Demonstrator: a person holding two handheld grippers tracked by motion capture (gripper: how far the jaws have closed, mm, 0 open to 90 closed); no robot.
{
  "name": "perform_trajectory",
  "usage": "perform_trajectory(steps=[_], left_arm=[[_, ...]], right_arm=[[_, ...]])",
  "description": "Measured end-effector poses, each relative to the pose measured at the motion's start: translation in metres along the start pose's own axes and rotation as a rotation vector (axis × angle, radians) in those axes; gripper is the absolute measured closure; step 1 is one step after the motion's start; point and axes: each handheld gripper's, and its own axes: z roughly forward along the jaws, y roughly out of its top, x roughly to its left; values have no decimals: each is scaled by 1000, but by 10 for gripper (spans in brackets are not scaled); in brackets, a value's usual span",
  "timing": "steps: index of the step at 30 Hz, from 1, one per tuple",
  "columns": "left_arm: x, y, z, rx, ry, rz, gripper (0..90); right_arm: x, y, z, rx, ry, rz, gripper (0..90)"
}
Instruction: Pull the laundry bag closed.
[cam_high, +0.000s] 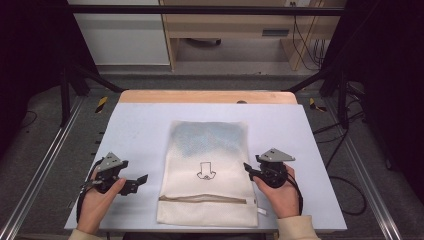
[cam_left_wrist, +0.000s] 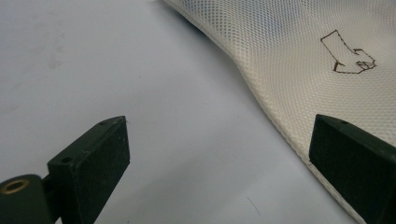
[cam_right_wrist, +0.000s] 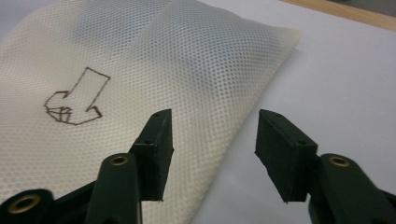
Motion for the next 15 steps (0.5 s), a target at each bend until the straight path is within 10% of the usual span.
perform_trajectory(steps=[6,15], left_arm=[[-4,-7,-12,-30,15,-23,48],[-14,-9,-10,-55,40,91,57]], right_arm=[[22,11,4,25,65,-62,378],[77,40,10,44,209,-196,509]])
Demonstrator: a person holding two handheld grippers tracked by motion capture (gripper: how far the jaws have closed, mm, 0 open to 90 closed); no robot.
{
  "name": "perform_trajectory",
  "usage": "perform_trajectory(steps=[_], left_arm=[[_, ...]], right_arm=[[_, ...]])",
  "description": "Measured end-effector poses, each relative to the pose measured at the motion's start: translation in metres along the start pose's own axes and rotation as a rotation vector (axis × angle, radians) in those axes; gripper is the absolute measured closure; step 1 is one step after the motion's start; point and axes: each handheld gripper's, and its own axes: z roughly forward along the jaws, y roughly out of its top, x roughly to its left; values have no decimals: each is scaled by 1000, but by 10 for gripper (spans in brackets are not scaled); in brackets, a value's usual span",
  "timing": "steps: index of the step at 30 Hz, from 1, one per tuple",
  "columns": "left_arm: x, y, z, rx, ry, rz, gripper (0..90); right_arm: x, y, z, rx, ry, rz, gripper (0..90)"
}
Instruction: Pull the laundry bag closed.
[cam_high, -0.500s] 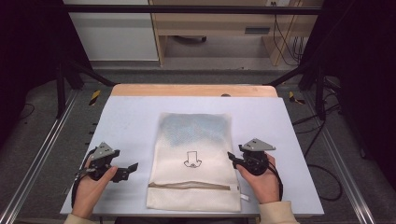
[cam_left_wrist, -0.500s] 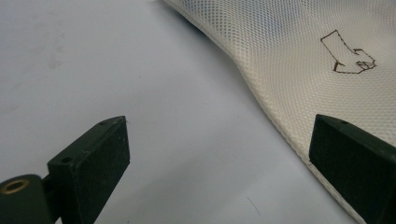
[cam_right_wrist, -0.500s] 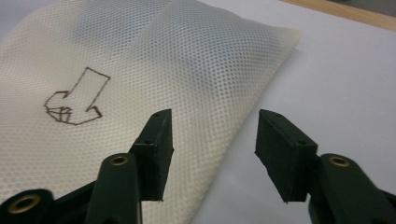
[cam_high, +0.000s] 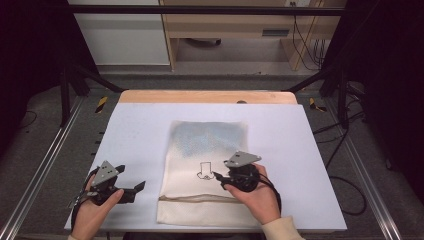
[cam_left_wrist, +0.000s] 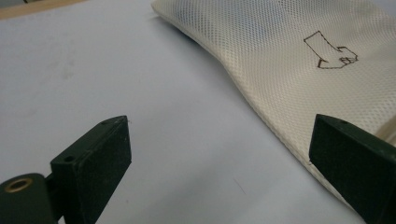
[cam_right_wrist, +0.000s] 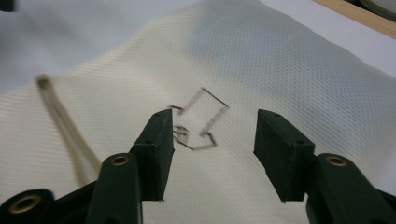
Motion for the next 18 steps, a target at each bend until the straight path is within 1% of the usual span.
perform_trajectory(steps=[1,3,4,5,6,8,9,11,12,13,14,15,16,17,18], left_arm=[[1,1,1,3,3,0,58],[4,0,3,3,1,-4,64],[5,-1,4,15,-16,-15,72],[6,-4,4,32,-24,-25,76],[6,-4,4,32,-24,-25,76],[8,-6,1,33,-26,-34,76],[8,-5,0,18,-20,-45,76],[9,-4,-6,-9,-9,-49,76],[10,-4,-9,-16,-3,-47,76],[11,-4,-11,-21,5,-48,73],[12,-5,-12,-27,15,-49,73],[13,-6,-13,-24,14,-54,73],[13,-7,-14,-18,14,-65,72],[14,-9,-15,-17,24,-78,73],[14,-9,-15,-15,24,-83,73]], right_arm=[[8,7,4,10,19,-25,525],[17,17,10,35,38,-69,551],[26,29,17,48,63,-113,569],[29,35,21,60,78,-127,575],[29,35,21,60,78,-127,575],[35,48,28,73,76,-152,574],[37,54,30,74,87,-164,576],[42,66,34,95,121,-178,579],[44,71,35,103,126,-202,583],[49,80,38,124,139,-231,592],[49,80,38,124,139,-231,592],[52,83,40,132,147,-242,603],[54,86,41,141,153,-251,609],[56,87,43,151,163,-251,615],[61,87,45,162,176,-253,624]])
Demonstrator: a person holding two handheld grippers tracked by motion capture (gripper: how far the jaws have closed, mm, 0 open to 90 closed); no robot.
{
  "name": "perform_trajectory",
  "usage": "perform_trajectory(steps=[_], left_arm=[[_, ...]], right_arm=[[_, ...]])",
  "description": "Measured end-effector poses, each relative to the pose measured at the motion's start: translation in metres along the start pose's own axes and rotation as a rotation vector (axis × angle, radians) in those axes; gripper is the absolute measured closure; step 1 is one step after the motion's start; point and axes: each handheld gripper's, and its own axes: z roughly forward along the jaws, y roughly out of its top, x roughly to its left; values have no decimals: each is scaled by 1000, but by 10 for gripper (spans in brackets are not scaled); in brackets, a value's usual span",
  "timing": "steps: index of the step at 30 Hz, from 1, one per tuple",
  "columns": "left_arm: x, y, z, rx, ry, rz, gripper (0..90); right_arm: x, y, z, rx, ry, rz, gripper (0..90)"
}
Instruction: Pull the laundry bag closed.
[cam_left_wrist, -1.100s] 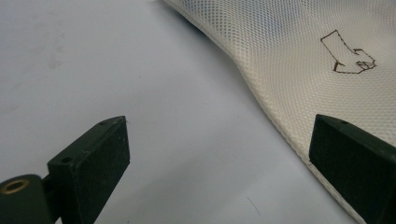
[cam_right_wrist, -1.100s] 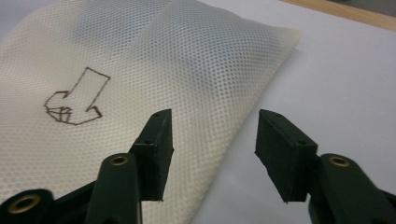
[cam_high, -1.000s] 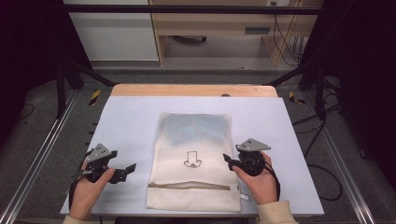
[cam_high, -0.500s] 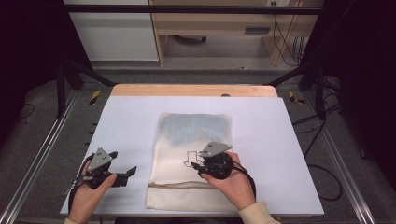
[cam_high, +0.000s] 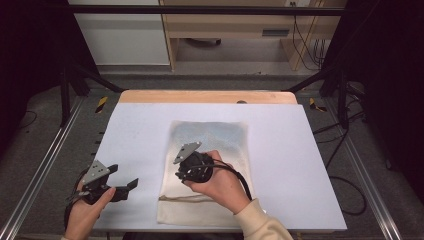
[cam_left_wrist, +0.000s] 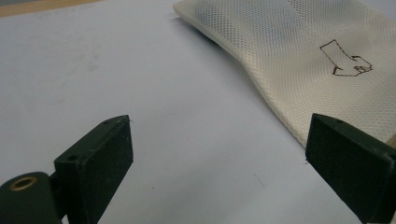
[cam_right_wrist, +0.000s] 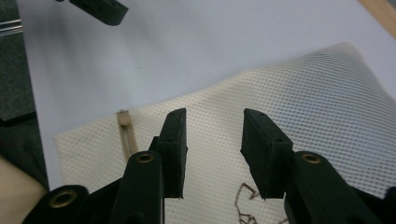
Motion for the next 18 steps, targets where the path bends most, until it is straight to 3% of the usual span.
perform_trajectory(steps=[8,11,18], left_arm=[[3,1,1,34,1,23,47],[10,2,3,33,10,9,44],[15,4,3,22,-42,10,41]], right_arm=[[17,-3,18,30,55,-19,681],[22,-6,22,37,72,-28,697],[39,-6,34,73,127,-78,731]])
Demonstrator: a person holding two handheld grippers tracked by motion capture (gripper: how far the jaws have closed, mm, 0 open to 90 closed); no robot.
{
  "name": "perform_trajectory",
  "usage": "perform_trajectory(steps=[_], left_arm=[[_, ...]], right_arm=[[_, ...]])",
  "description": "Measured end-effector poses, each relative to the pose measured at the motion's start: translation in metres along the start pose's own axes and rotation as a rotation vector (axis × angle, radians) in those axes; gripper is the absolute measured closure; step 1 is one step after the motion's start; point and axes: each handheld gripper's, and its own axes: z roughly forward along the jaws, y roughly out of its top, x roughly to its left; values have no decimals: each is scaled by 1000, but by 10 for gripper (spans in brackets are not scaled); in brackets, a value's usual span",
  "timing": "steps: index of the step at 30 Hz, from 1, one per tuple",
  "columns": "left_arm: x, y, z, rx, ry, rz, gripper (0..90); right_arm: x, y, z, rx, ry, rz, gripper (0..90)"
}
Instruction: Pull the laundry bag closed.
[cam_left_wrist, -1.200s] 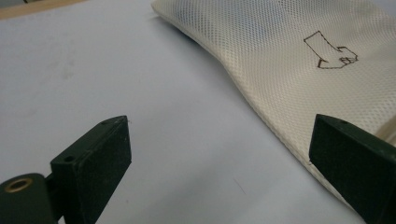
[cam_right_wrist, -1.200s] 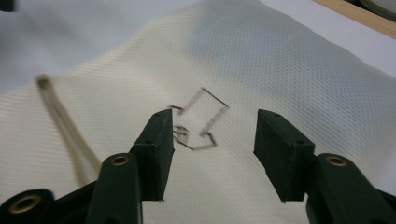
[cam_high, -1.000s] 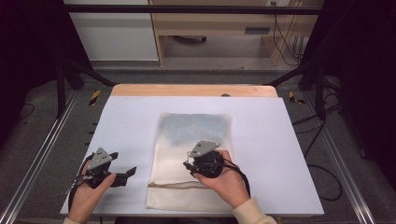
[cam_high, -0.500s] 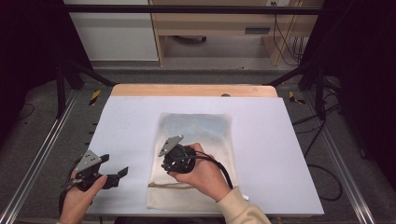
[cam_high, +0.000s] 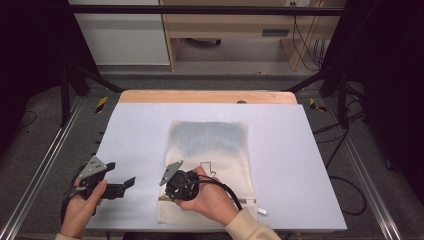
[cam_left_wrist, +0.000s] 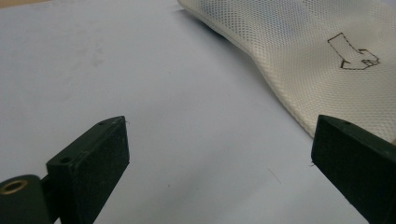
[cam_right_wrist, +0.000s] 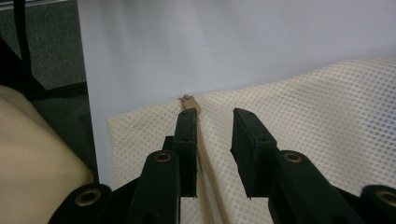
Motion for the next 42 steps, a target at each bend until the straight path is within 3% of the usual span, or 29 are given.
perform_trajectory(steps=[4,5,9,14,19,26,29,35,39,42], left_arm=[[-1,1,-1,-4,0,5,46],[-1,0,-2,16,-12,-9,46],[-1,-2,-5,39,-4,-1,46],[0,-1,-9,10,-4,-12,45],[2,-3,-7,22,-1,-33,46],[-2,-2,-8,32,-27,-29,48],[-4,-1,-7,38,-38,-30,48],[-3,-3,-9,29,-9,-45,48],[-5,-6,-12,46,-33,-83,51],[-12,-9,-12,75,-58,-81,71]], right_arm=[[7,4,15,46,25,-29,765],[7,6,18,57,36,-33,765],[5,12,24,76,49,-32,762],[-4,21,32,94,84,-35,746],[-7,22,40,117,107,-31,732],[-6,18,50,156,122,-22,735],[-6,17,51,161,124,-27,773],[-8,17,48,162,161,-16,819],[-11,20,41,150,172,-24,820],[-14,23,36,144,186,-29,819]])
